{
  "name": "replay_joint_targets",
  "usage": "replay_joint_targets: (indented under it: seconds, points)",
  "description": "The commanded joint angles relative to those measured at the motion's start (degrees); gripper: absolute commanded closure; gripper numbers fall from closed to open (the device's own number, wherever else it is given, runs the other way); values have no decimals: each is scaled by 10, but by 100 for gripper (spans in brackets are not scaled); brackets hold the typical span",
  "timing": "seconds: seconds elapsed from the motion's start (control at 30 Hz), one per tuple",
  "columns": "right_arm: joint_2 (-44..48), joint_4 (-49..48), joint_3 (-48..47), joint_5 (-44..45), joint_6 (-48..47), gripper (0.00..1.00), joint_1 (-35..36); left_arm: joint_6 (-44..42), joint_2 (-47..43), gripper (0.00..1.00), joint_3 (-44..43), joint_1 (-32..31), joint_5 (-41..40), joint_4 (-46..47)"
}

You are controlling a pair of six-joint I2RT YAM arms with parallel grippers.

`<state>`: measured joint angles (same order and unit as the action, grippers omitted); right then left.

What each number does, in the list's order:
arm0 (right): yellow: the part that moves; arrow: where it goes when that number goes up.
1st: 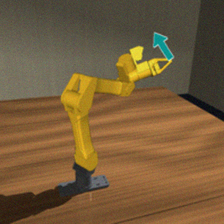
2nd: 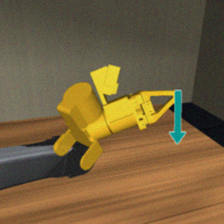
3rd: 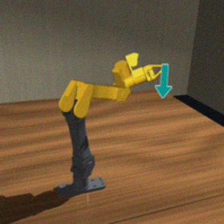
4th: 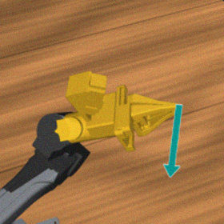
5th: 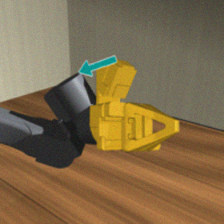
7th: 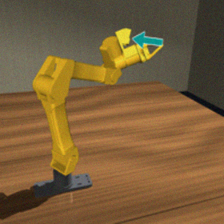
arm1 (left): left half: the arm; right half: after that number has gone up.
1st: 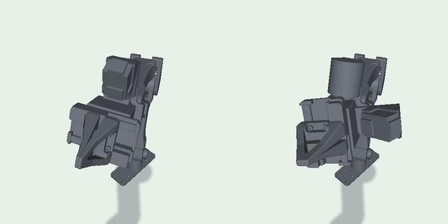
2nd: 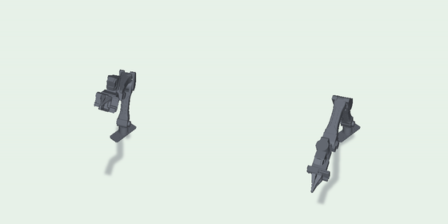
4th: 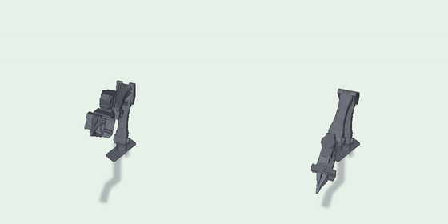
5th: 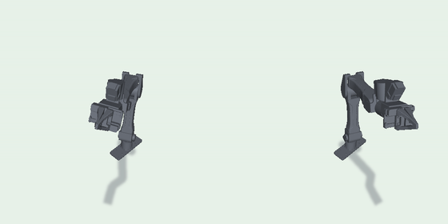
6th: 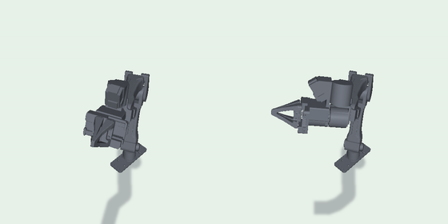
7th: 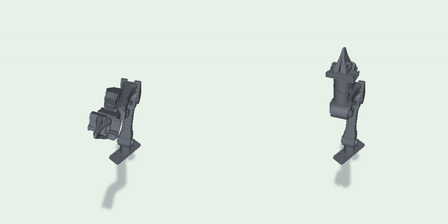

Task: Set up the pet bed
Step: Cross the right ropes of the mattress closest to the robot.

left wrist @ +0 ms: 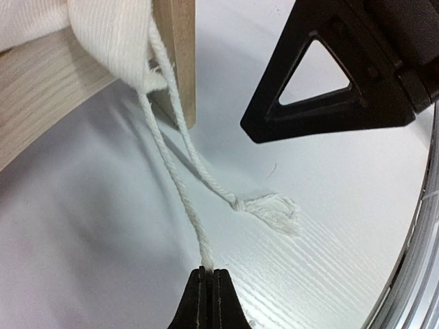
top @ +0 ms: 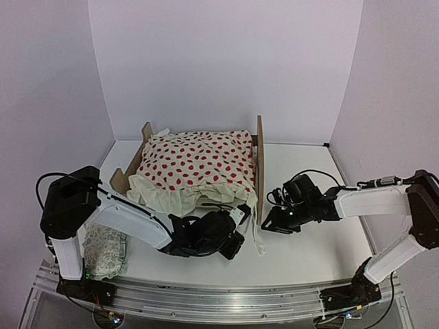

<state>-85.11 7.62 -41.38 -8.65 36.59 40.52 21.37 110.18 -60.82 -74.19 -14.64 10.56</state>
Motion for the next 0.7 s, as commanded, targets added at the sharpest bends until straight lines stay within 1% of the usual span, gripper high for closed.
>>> replay_joint_targets:
  seconds: [0.0, 0.1, 0.47, 0.57, 0.67]
  points:
    - [-27, -107, 16, 8, 20, 69, 3, 14, -38, 100, 18, 1, 7, 26]
    - [-48, -142, 24, -3, 32, 68, 3, 11, -38, 100, 24, 1, 7, 34]
    - [-87, -196, 68, -12, 97, 69, 11, 6, -42, 100, 11, 1, 46, 57]
    - [-103, -199, 61, -20, 102, 70, 14, -2, -39, 100, 1, 1, 60, 58]
    - [-94, -198, 63, -12, 104, 70, 14, -11, -24, 100, -16, 1, 83, 63]
